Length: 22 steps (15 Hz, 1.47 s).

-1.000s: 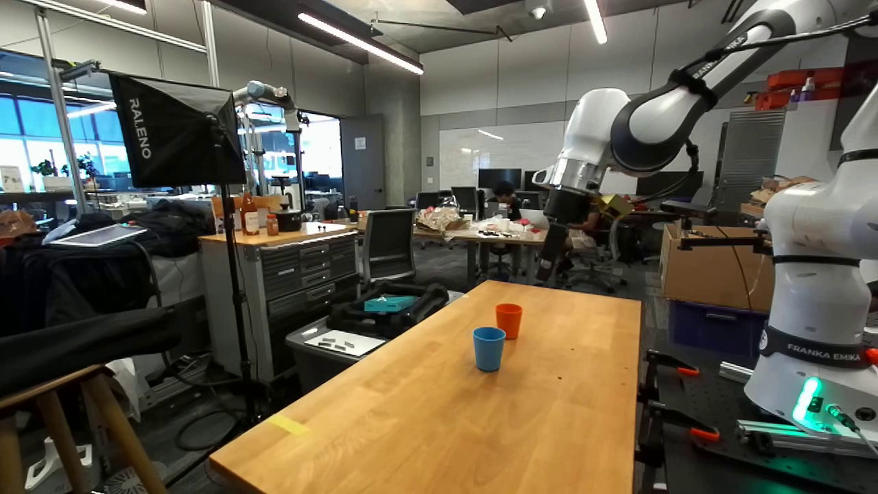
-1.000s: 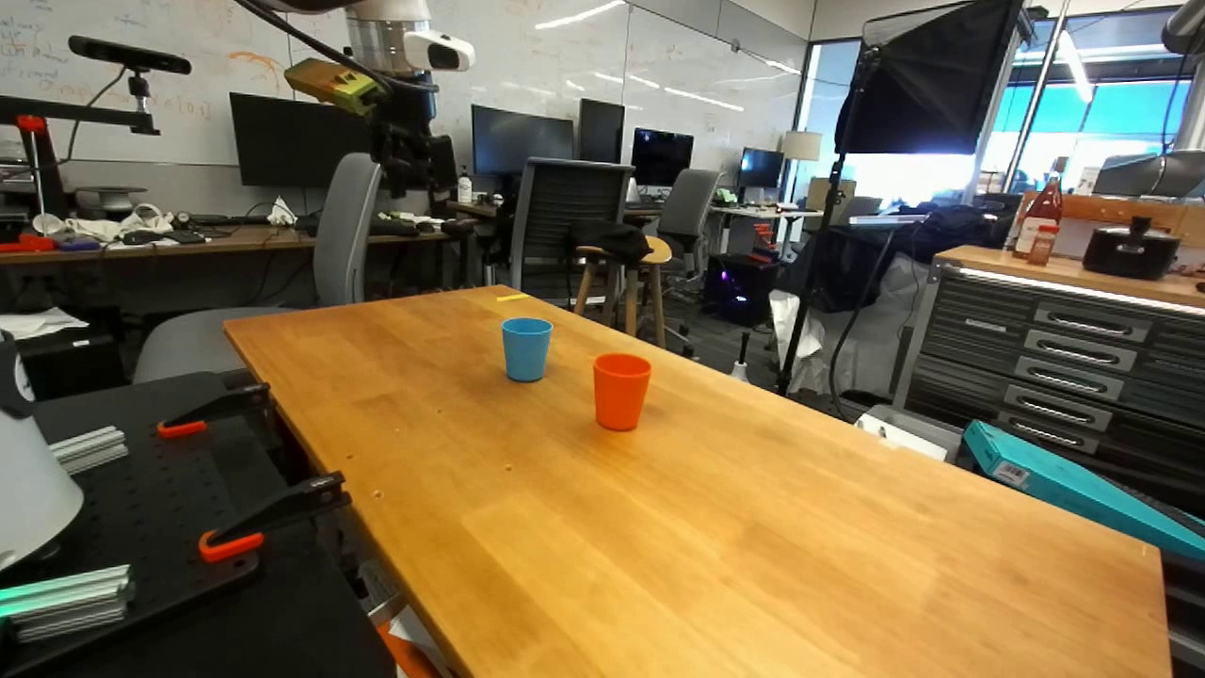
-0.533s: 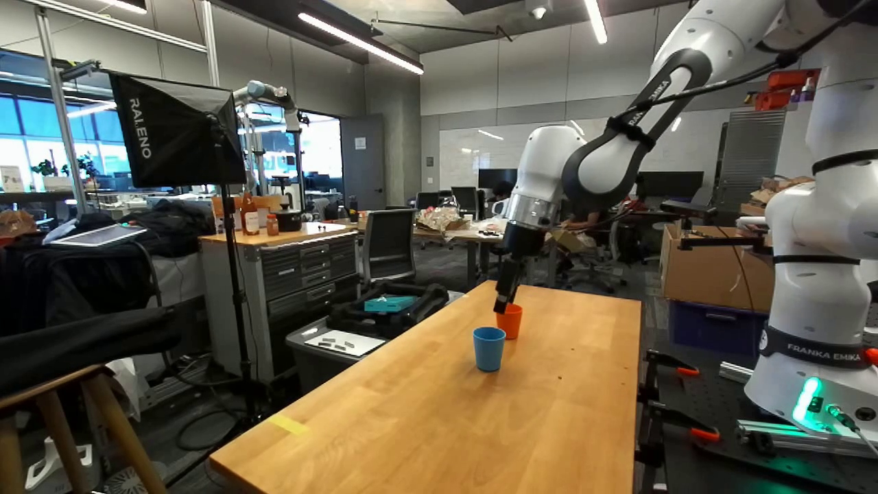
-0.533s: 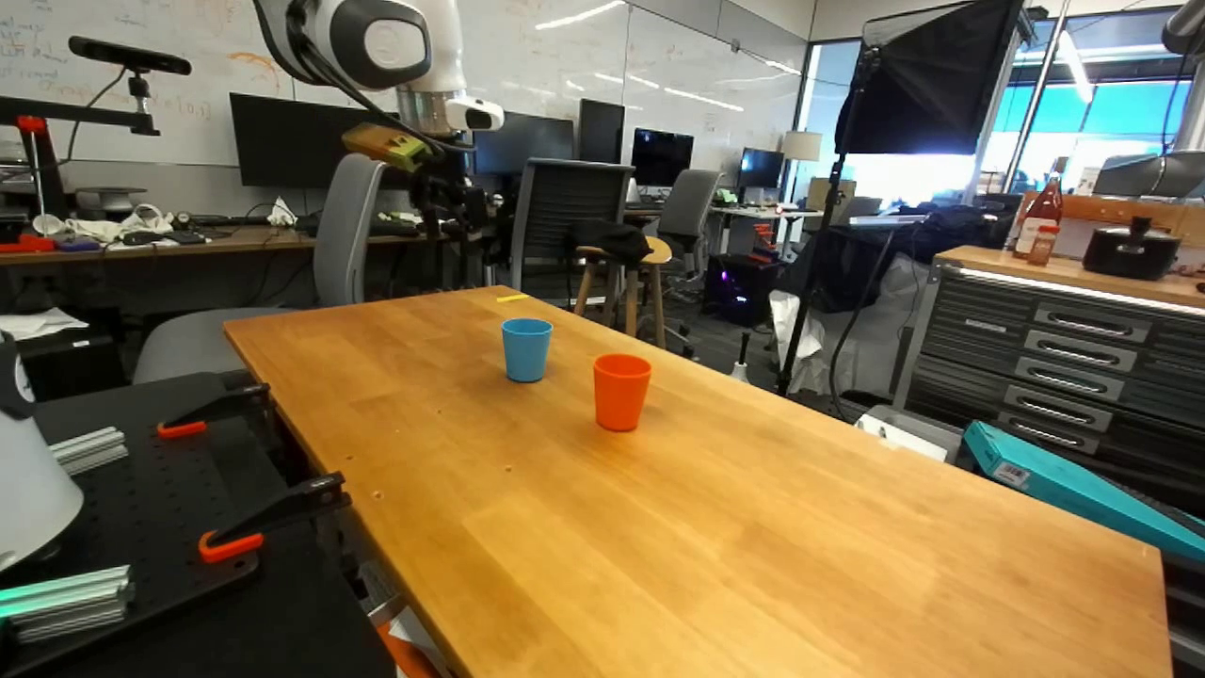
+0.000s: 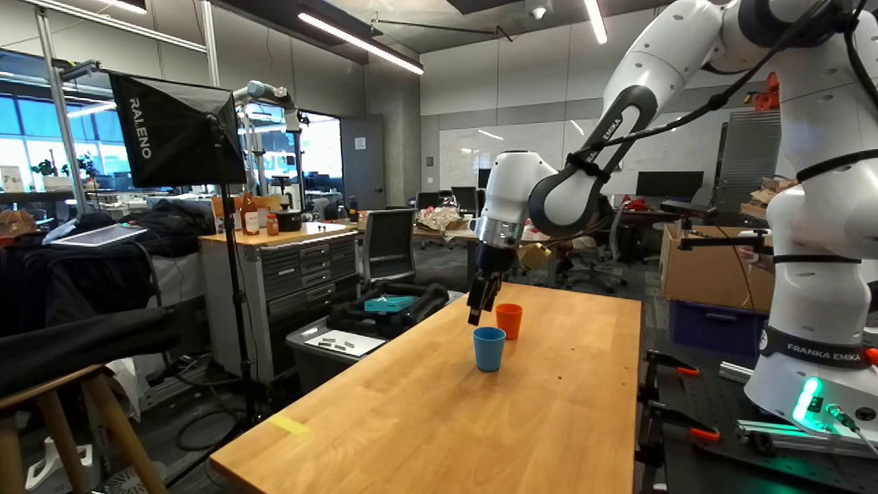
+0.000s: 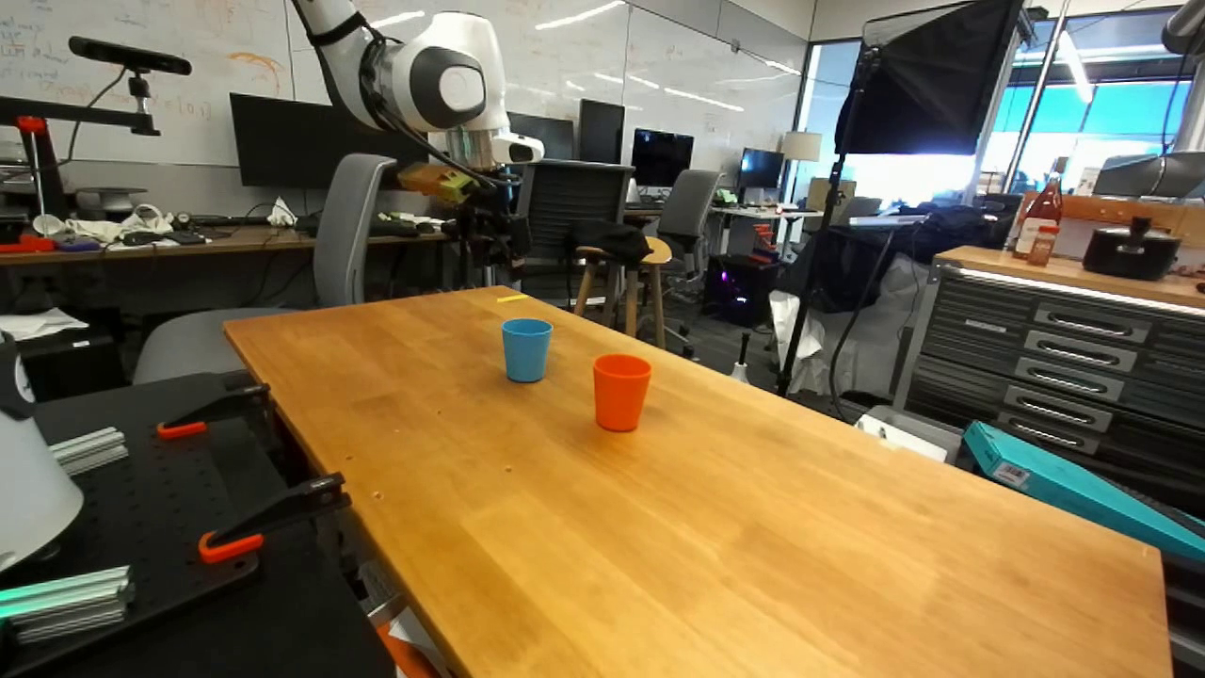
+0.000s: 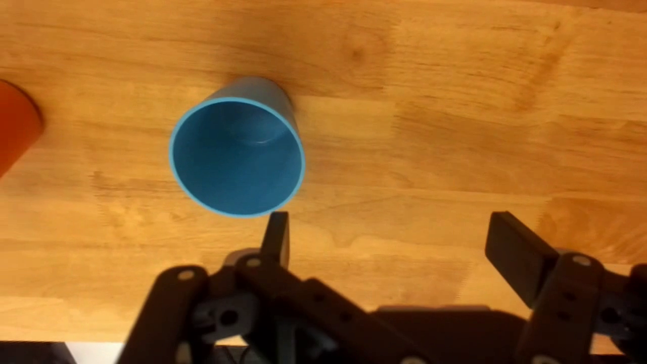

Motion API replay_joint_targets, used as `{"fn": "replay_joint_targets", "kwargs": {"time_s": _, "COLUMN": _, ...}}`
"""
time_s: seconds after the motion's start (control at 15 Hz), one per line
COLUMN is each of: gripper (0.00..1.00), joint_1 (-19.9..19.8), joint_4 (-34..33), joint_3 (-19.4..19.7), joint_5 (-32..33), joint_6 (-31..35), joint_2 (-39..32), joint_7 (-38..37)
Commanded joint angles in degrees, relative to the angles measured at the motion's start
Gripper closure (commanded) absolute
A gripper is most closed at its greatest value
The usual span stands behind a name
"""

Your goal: Put the blue cup in the orange cup

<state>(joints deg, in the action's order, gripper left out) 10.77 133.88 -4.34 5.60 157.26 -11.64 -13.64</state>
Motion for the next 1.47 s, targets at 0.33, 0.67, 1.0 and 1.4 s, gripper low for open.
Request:
{"fn": "replay_joint_targets", "kwargs": {"time_s": 0.33, "gripper": 0.0, "joint_1": 0.79, "joint_4": -3.3, "joint_3": 4.77, "joint_5": 6.24, "joint_6": -1.08, "joint_2": -5.23, "joint_7": -5.1}}
{"fn": "replay_joint_targets", "kwargs": {"time_s": 0.67, "gripper": 0.0, "joint_1": 0.52, "joint_4": -4.42, "joint_3": 4.99, "joint_5": 4.66, "joint_6": -0.72, "joint_2": -8.67, "joint_7": -3.75}}
{"fn": "replay_joint_targets", "kwargs": {"time_s": 1.0, "gripper": 0.25, "joint_1": -0.43, "joint_4": -7.25, "joint_3": 4.56, "joint_5": 3.32, "joint_6": 0.27, "joint_2": -13.33, "joint_7": -1.21}}
{"fn": "replay_joint_targets", "kwargs": {"time_s": 1.4, "gripper": 0.73, "joint_1": -0.45, "joint_4": -8.73, "joint_3": 4.27, "joint_5": 2.19, "joint_6": 0.39, "joint_2": -14.72, "joint_7": -0.87}}
